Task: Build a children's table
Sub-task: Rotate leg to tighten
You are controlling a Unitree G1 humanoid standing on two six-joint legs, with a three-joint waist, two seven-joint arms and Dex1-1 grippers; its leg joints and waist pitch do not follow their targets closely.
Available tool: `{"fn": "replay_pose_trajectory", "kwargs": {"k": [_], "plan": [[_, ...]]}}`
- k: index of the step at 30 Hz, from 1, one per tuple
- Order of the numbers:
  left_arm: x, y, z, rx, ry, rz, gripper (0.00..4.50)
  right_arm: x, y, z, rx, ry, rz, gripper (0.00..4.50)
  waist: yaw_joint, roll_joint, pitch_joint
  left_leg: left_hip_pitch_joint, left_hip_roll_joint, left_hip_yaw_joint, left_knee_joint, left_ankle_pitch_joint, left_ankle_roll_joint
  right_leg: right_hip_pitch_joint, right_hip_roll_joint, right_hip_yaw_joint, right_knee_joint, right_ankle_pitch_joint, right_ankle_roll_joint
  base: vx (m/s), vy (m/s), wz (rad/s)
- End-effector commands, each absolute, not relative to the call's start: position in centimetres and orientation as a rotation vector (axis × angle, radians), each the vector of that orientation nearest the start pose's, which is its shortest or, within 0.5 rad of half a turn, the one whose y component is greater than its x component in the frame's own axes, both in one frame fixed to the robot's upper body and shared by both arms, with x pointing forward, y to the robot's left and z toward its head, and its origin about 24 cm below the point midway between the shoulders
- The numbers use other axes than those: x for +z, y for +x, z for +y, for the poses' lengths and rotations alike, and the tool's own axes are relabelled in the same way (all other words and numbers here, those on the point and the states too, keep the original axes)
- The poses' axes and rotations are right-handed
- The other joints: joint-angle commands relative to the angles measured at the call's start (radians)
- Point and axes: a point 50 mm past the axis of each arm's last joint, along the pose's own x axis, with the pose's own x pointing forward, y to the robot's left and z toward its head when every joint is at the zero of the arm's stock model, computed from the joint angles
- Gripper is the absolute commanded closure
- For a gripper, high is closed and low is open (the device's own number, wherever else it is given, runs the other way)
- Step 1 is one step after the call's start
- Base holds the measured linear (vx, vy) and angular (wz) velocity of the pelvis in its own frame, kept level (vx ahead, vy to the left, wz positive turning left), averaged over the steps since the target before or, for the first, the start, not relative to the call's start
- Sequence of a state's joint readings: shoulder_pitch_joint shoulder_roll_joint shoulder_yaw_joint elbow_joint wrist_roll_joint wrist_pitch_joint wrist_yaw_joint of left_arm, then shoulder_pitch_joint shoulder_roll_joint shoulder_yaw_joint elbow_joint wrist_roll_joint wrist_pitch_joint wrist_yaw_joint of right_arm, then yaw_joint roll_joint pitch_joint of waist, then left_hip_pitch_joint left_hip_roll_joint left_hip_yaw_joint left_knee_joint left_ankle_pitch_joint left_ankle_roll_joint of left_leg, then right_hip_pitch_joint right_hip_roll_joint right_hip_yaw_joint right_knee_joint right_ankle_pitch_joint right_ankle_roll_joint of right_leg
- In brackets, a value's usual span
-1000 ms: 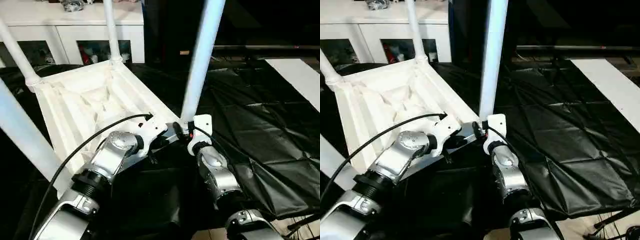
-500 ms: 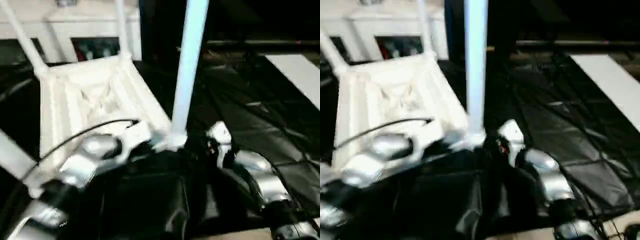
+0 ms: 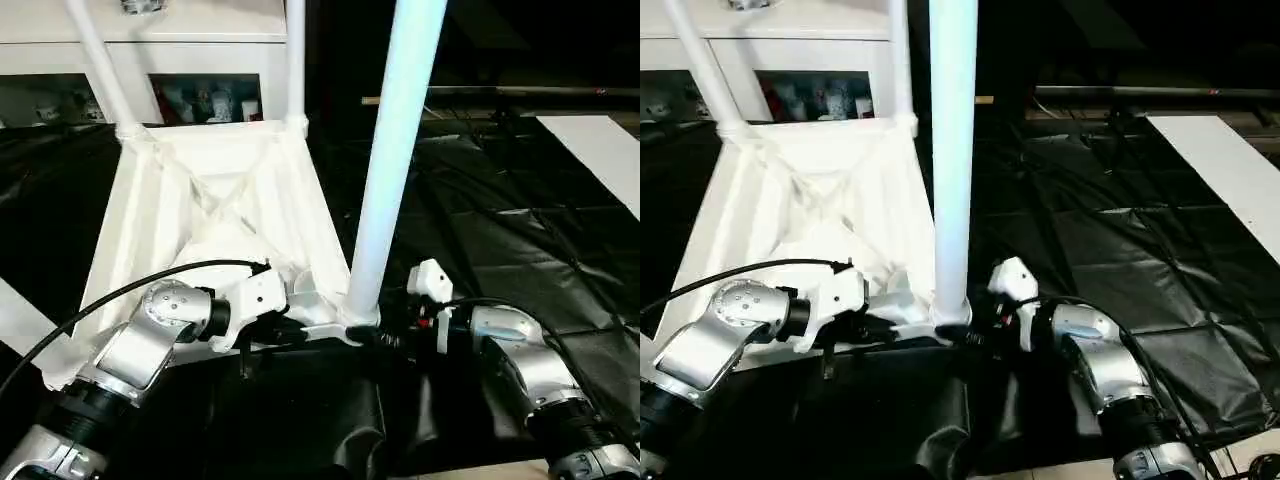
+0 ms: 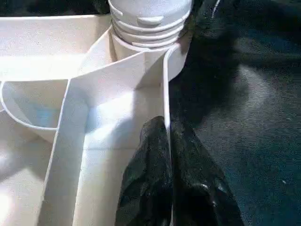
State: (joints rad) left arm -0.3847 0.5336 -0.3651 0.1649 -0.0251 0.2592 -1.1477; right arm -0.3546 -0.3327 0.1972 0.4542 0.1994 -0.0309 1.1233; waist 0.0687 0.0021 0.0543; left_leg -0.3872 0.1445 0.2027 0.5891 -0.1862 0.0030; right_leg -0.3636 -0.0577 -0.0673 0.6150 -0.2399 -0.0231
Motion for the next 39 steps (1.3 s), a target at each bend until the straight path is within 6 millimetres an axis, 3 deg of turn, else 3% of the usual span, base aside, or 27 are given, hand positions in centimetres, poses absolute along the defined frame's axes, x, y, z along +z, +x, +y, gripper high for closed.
{"fn": "replay_pose_trajectory", "kwargs": {"k": [1, 4, 5, 8, 16, 24, 26, 29, 30, 32, 33, 37, 38, 39], "plan": [[3.4, 26.2, 14.1, -1.411, 0.494, 0.591, 4.5, 3.6, 28.5, -13.6, 1.259, -0.148, 0.19, 0.65, 0.0, 0.0, -0.056, 0.029, 0.11, -0.05, -0.073, -0.151, 0.053, 0.025, -0.118, 0.067, -0.064, -0.032, -0.249, 0.0, 0.0, 0.0], [3.4, 26.2, 14.1, -1.41, 0.498, 0.594, 4.5, 3.6, 28.5, -13.5, 1.264, -0.149, 0.183, 0.65, 0.001, -0.001, -0.06, 0.027, 0.108, -0.05, -0.068, -0.116, 0.069, 0.028, -0.117, 0.065, -0.058, 0.026, -0.258, 0.0, 0.0, 0.0], [3.4, 26.2, 14.1, -1.41, 0.499, 0.595, 4.5, 3.6, 28.5, -13.5, 1.267, -0.147, 0.185, 0.91, 0.002, -0.001, -0.06, 0.027, 0.108, -0.049, -0.067, -0.113, 0.073, 0.028, -0.117, 0.064, -0.057, 0.033, -0.26, 0.0, 0.0, 0.0], [3.3, 26.3, 14.1, -1.409, 0.504, 0.598, 4.5, 3.5, 28.4, -13.4, 1.286, -0.142, 0.194, 1.05, 0.006, -0.001, -0.061, 0.027, 0.108, -0.049, -0.064, -0.104, 0.085, 0.03, -0.117, 0.063, -0.056, 0.043, -0.262, 0.0, 0.0, 0.0], [3.2, 26.1, 14.2, -1.409, 0.502, 0.608, 4.5, 3.5, 28.5, -13.4, 1.29, -0.126, 0.186, 1.7, 0.011, -0.001, -0.062, 0.028, 0.108, -0.049, -0.063, -0.116, 0.075, 0.03, -0.117, 0.063, -0.055, 0.023, -0.263, 0.0, 0.0, 0.0], [3.0, 26.1, 14.3, -1.402, 0.491, 0.616, 4.5, 3.4, 28.4, -13.4, 1.291, -0.116, 0.185, 1.8, 0.016, -0.001, -0.064, 0.028, 0.107, -0.048, -0.06, -0.103, 0.082, 0.03, -0.116, 0.062, -0.052, 0.038, -0.263, 0.0, 0.0, 0.0], [2.8, 26.6, 13.9, -1.355, 0.475, 0.609, 4.5, 3.0, 28.9, -13.2, 1.197, -0.082, 0.182, 1.8, 0.014, 0.0, -0.063, 0.028, 0.107, -0.047, -0.06, -0.107, 0.082, 0.027, -0.116, 0.063, -0.053, 0.032, -0.266, 0.0, 0.0, 0.0], [2.5, 27.4, 13.2, -1.286, 0.456, 0.6, 4.5, 2.6, 29.8, -12.6, 1.024, -0.02, 0.157, 1.81, 0.009, -0.002, -0.051, 0.033, 0.107, -0.052, -0.07, -0.217, 0.023, 0.021, -0.121, 0.068, -0.073, -0.147, -0.25, 0.0, 0.0, 0.0], [2.5, 27.6, 12.9, -1.262, 0.457, 0.595, 4.5, 2.6, 30.1, -12.3, 0.982, 0.002, 0.158, 1.81, 0.003, 0.0, -0.048, 0.032, 0.106, -0.055, -0.073, -0.259, -0.001, 0.022, -0.124, 0.069, -0.079, -0.222, -0.233, 0.0, 0.0, 0.0], [2.3, 28.2, 12.3, -1.221, 0.46, 0.583, 4.5, 2.4, 30.8, -11.7, 0.884, 0.026, 0.161, 1.81, -0.001, -0.001, -0.047, 0.035, 0.106, -0.058, -0.077, -0.295, -0.022, 0.018, -0.123, 0.069, -0.084, -0.281, -0.217, -0.053, 0.002, -0.06], [2.3, 28.5, 11.9, -1.187, 0.459, 0.574, 4.5, 2.3, 31.1, -11.2, 0.83, 0.043, 0.163, 1.81, -0.012, 0.0, -0.042, 0.035, 0.106, -0.064, -0.079, -0.336, -0.045, 0.014, -0.127, 0.07, -0.091, -0.362, -0.193, -0.053, 0.004, -0.06], [2.2, 29.5, 10.3, -1.1, 0.449, 0.561, 4.5, 1.9, 32.4, -9.9, 0.629, 0.065, 0.187, 1.81, -0.027, 0.0, -0.039, 0.035, 0.104, -0.073, -0.085, -0.395, -0.075, 0.006, -0.127, 0.069, -0.098, -0.449, -0.159, -0.025, 0.004, -0.05], [2.1, 29.8, 9.8, -1.075, 0.446, 0.562, 4.5, 1.7, 32.8, -9.6, 0.558, 0.066, 0.208, 1.81, -0.03, 0.006, -0.037, 0.037, 0.103, -0.077, -0.086, -0.417, -0.083, 0.002, -0.129, 0.069, -0.101, -0.464, -0.153, 0.0, 0.0, 0.0], [2.1, 29.9, 9.7, -1.064, 0.446, 0.564, 4.5, 1.7, 32.9, -9.5, 0.541, 0.064, 0.214, 1.81, -0.034, 0.005, -0.038, 0.039, 0.102, -0.075, -0.086, -0.429, -0.085, 0.0, -0.126, 0.068, -0.103, -0.464, -0.153, 0.0, 0.0, 0.0]]}}
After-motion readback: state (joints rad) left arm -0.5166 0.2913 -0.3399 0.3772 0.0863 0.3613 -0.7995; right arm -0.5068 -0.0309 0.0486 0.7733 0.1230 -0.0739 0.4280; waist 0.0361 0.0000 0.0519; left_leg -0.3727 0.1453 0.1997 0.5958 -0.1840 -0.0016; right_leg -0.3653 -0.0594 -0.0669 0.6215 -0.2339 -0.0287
